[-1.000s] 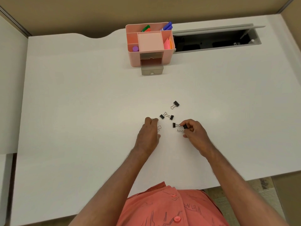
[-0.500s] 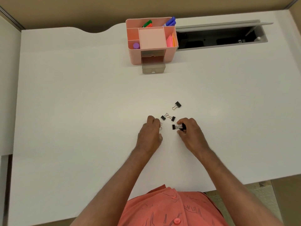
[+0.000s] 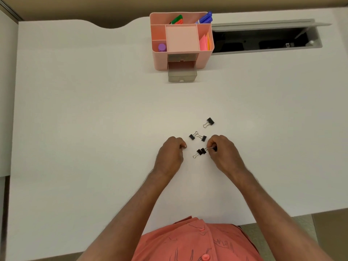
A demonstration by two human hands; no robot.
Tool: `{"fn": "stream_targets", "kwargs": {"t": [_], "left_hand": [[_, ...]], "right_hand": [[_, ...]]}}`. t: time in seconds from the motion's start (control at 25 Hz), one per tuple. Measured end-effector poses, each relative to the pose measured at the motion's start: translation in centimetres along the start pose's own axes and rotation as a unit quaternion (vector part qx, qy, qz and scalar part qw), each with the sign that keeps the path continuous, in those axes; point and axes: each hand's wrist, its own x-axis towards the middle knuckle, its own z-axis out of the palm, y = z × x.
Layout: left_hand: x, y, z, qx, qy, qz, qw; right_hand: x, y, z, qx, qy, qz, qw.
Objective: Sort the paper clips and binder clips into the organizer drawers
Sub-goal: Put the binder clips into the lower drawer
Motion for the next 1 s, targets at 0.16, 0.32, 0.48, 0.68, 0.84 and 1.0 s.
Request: {"fn": "stream_targets", "kwargs": {"t": [0.16, 0.32, 0.48, 0.68, 0.84, 1.0], "left_hand": [[0.4, 0.5, -0.7, -0.204, -0.021, -0.127, 0.971], [1.4, 2.0, -2.6, -0.593, -0.025, -0.253, 0.764], [3.0, 2.8, -5.0, -0.780, 0.025, -0.328, 0.532], [4.7, 3.9, -6.7, -0.744, 0.054, -0.276, 0.606], [7.1, 4.9, -8.1, -0.597, 0.108, -0.162, 0.778], [10.4, 5.9, -10.2, -0.421, 0.170, -0.068, 0.888]], "right_hand": [[1.0, -0.3, -0.8, 0.242, -0.042, 0.120, 0.962], [3.1, -3.2, -3.1, 0.436, -0.068, 0.114, 0.890], [8.7, -8.0, -6.5, 0.429, -0.021, 0.027, 0.903], [16.5, -13.3, -7.8, 0.130, 0.123, -0.126, 0.976], [19.5, -14.0, -5.6, -0.085, 0.101, -0.236, 0.963], [20.9, -13.2, -4.4, -0.110, 0.067, -0.230, 0.965]]}}
